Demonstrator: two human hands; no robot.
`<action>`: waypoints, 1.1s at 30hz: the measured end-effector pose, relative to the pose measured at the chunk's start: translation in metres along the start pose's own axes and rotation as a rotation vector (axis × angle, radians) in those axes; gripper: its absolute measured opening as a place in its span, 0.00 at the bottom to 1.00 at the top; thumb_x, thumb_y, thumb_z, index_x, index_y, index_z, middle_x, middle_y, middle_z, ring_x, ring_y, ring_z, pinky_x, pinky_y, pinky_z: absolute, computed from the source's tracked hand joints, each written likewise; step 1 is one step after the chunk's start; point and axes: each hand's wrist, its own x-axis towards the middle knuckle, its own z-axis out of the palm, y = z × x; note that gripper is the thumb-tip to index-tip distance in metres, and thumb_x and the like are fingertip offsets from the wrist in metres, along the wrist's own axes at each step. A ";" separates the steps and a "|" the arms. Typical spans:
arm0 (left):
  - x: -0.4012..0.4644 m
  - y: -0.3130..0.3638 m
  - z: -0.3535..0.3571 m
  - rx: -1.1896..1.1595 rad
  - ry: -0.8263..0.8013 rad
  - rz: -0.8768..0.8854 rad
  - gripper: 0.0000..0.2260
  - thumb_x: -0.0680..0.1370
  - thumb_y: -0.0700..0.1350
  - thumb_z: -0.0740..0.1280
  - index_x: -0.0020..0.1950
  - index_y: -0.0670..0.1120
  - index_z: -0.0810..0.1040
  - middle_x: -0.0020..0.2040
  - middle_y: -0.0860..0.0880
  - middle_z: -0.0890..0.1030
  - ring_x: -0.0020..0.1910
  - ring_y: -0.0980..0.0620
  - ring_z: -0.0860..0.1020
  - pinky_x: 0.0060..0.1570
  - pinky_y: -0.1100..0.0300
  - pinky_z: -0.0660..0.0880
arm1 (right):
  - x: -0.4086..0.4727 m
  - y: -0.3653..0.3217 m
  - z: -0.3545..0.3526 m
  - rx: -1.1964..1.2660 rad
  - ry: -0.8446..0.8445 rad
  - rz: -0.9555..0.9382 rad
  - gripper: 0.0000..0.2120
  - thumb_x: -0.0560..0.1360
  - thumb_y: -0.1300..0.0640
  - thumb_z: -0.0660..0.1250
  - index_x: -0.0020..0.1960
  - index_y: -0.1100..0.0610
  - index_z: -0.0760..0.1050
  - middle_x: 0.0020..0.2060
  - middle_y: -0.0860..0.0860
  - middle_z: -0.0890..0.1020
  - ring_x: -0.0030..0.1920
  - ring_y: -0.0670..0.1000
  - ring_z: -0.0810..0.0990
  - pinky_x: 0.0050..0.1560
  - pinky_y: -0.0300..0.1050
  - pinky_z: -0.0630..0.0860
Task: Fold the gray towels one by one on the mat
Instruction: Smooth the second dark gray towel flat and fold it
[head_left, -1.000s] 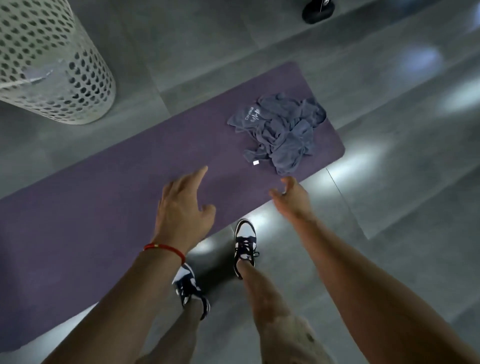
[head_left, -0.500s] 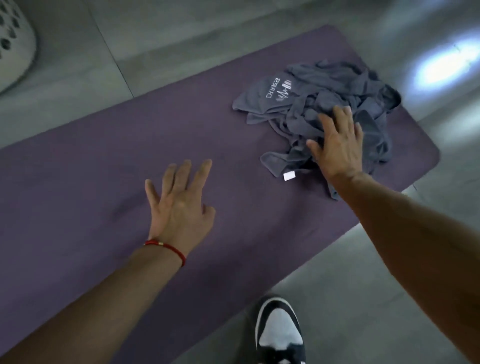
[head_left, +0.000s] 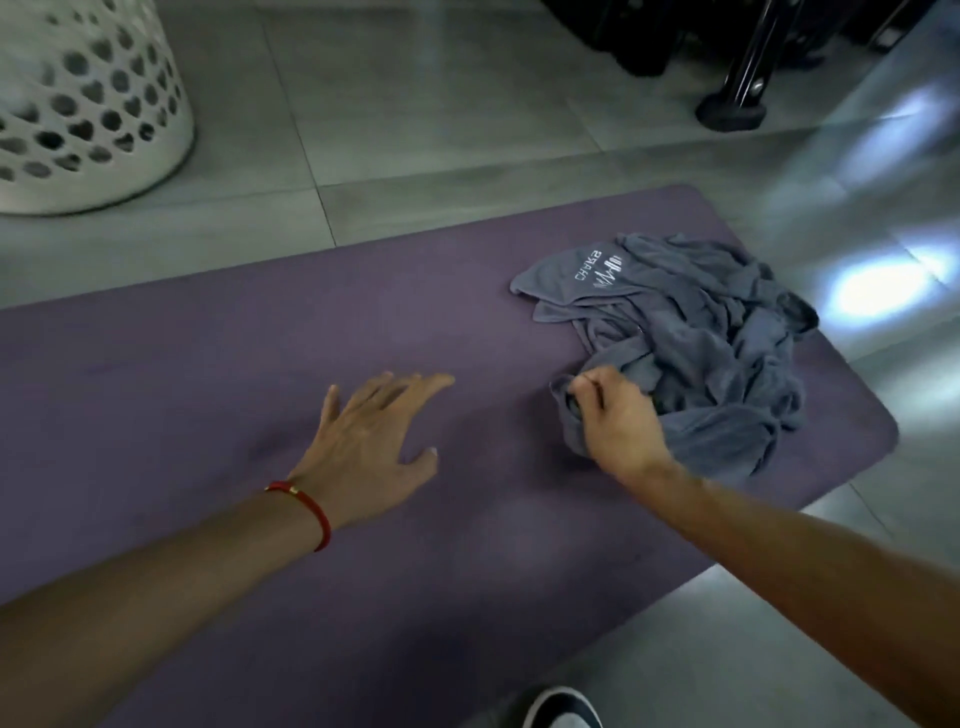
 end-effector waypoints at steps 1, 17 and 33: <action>-0.008 0.001 -0.003 -0.119 -0.024 -0.027 0.29 0.76 0.62 0.63 0.74 0.68 0.55 0.75 0.56 0.67 0.76 0.51 0.63 0.75 0.42 0.59 | -0.009 -0.018 0.007 0.148 -0.032 0.061 0.12 0.84 0.50 0.59 0.47 0.56 0.75 0.44 0.55 0.82 0.45 0.56 0.79 0.52 0.51 0.75; -0.081 -0.047 -0.064 -0.976 0.230 -0.550 0.09 0.78 0.37 0.66 0.57 0.43 0.81 0.50 0.43 0.85 0.51 0.41 0.84 0.51 0.43 0.82 | -0.037 -0.196 0.019 0.246 -0.705 -0.280 0.16 0.83 0.46 0.59 0.65 0.52 0.77 0.61 0.49 0.81 0.61 0.52 0.79 0.65 0.53 0.75; -0.159 -0.195 -0.187 0.245 0.341 -0.356 0.14 0.73 0.33 0.65 0.57 0.43 0.71 0.50 0.38 0.79 0.47 0.37 0.76 0.48 0.48 0.72 | 0.038 -0.135 0.048 -0.790 -0.603 -0.526 0.20 0.77 0.41 0.68 0.61 0.52 0.75 0.60 0.55 0.80 0.59 0.58 0.78 0.57 0.49 0.75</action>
